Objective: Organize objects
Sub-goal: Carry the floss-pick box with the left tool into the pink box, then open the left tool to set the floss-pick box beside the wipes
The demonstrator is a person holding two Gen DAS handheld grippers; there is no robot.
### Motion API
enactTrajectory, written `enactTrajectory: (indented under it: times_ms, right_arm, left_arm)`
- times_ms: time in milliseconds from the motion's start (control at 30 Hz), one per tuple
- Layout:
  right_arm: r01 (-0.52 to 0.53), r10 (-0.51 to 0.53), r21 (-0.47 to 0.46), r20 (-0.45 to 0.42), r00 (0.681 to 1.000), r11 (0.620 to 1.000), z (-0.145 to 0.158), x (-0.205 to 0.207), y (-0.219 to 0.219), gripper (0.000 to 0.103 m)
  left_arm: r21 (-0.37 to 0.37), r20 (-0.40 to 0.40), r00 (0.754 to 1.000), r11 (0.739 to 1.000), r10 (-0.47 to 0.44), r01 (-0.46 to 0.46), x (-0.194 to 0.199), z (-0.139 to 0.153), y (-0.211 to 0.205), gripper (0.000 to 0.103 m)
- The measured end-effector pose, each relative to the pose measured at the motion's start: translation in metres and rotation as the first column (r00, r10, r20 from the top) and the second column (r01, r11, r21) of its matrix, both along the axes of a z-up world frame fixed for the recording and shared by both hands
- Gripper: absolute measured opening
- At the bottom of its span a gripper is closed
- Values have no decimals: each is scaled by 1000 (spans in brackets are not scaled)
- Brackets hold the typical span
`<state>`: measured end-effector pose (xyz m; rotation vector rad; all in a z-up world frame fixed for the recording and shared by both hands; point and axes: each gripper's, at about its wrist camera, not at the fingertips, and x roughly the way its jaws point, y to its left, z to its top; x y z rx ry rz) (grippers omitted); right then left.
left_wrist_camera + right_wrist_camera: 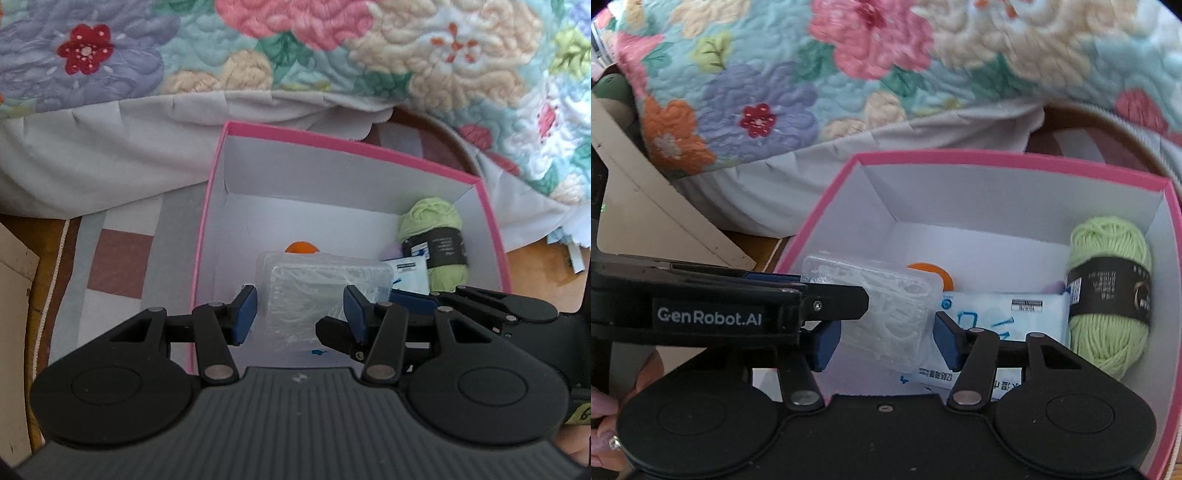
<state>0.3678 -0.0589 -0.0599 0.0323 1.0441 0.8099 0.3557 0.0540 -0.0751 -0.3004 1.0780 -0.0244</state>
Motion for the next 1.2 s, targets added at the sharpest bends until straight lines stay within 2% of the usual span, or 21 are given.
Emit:
enactTrajectory:
  times_ms: [300, 400, 433, 467, 500, 667, 900, 967, 1067, 1200]
  right_arm:
    - [19, -20, -37, -21, 1000, 999, -18, 7, 2, 52]
    - [17, -17, -57, -11, 1000, 998, -18, 7, 7, 45]
    - [17, -18, -63, -15, 1000, 998, -18, 7, 8, 44]
    - [16, -17, -66, -16, 1000, 998, -19, 7, 9, 37]
    - [9, -10, -65, -19, 1000, 998, -20, 7, 11, 37]
    - [43, -46, -50, -53, 998, 998, -24, 9, 15, 37]
    - [23, -27, -41, -90, 996, 999, -31, 9, 26, 37]
    - [-7, 4, -77, -46, 999, 997, -32, 3, 30, 37]
    - [2, 2, -74, 50, 999, 997, -24, -5, 25, 38]
    - [36, -31, -53, 85, 996, 998, -11, -6, 9, 38]
  left_arm:
    - [105, -31, 999, 994, -14, 17, 10, -16, -15, 44]
    - [144, -35, 999, 990, 0, 5, 10, -17, -14, 37]
    - [142, -35, 999, 990, 5, 0, 10, -18, -12, 35]
    - [132, -36, 999, 991, 6, -1, 10, -19, -11, 32]
    - [115, -39, 999, 993, 5, -1, 10, -19, -10, 28]
    - [125, -23, 1000, 992, 5, -2, 9, -17, -11, 28]
    - [91, 4, 1000, 996, 24, -24, 1, -9, -4, 29]
    - [83, 11, 1000, 996, 27, -28, -3, -5, -3, 29]
    - [68, 33, 999, 997, 41, -43, -10, 3, 0, 29]
    - [57, 50, 997, 997, 54, -56, -20, 11, 2, 29]
